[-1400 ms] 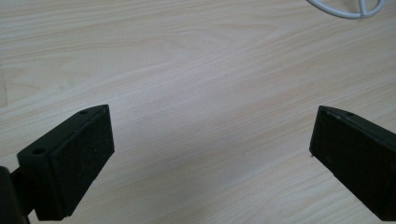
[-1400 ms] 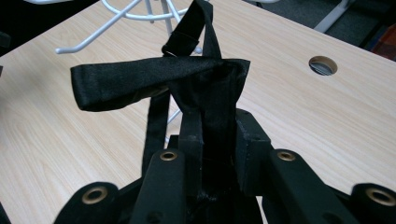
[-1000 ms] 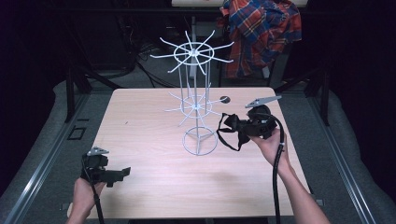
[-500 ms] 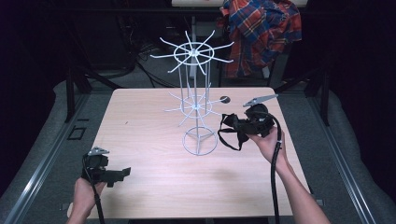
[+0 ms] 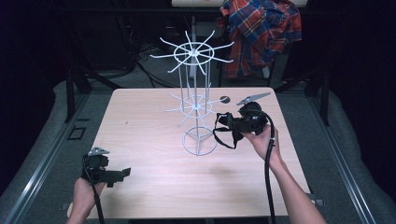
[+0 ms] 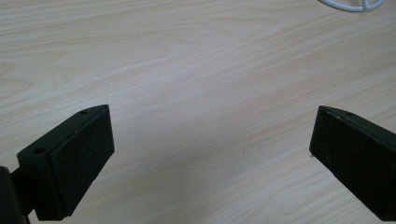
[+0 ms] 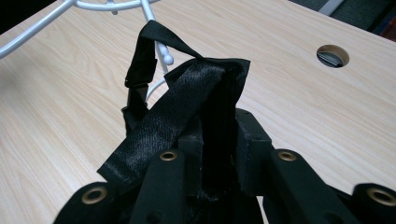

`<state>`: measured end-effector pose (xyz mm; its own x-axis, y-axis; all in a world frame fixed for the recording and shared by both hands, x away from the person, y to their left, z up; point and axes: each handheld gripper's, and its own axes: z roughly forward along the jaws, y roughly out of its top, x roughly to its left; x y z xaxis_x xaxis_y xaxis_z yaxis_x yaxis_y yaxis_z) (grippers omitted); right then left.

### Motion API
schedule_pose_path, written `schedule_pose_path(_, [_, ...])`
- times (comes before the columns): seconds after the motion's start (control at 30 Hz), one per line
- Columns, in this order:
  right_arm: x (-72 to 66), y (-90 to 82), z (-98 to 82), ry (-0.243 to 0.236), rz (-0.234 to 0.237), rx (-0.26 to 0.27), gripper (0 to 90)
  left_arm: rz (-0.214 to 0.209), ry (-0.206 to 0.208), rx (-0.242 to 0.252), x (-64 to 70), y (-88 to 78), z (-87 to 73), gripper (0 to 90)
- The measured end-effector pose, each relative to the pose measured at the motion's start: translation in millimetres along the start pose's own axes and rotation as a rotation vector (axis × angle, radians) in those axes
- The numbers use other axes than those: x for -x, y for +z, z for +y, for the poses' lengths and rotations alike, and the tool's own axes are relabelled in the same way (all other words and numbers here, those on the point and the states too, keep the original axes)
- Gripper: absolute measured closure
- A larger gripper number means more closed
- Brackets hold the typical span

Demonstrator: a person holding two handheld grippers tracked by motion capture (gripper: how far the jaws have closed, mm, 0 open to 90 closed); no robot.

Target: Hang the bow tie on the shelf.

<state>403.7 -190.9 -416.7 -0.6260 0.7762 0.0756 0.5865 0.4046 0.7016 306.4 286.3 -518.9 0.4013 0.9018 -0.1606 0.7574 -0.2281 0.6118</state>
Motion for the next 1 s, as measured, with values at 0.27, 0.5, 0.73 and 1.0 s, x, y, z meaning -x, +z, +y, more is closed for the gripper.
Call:
schedule_pose_path(0.27, [-1.6, 4.6, 2.4, 0.006, 0.008, 0.007, 74.4, -0.003, 0.014, -0.011, 0.9, 0.5, 0.0, 0.0])
schedule_pose_path(0.5, [0.1, 11.3, 1.3, 0.024, 0.03, 0.013, 74.3, -0.004, 0.016, -0.017, 1.8, 2.1, 0.8, 0.0])
schedule_pose_path(0.73, [-1.7, 18.1, 0.7, 0.035, 0.045, 0.007, 74.2, 0.001, 0.021, -0.016, 2.1, 2.1, 0.0, 0.0])
schedule_pose_path(1.0, [-5.0, 24.8, 0.6, 0.032, 0.056, -0.001, 73.9, -0.001, 0.024, -0.02, 2.4, 1.0, -1.9, 0.0])
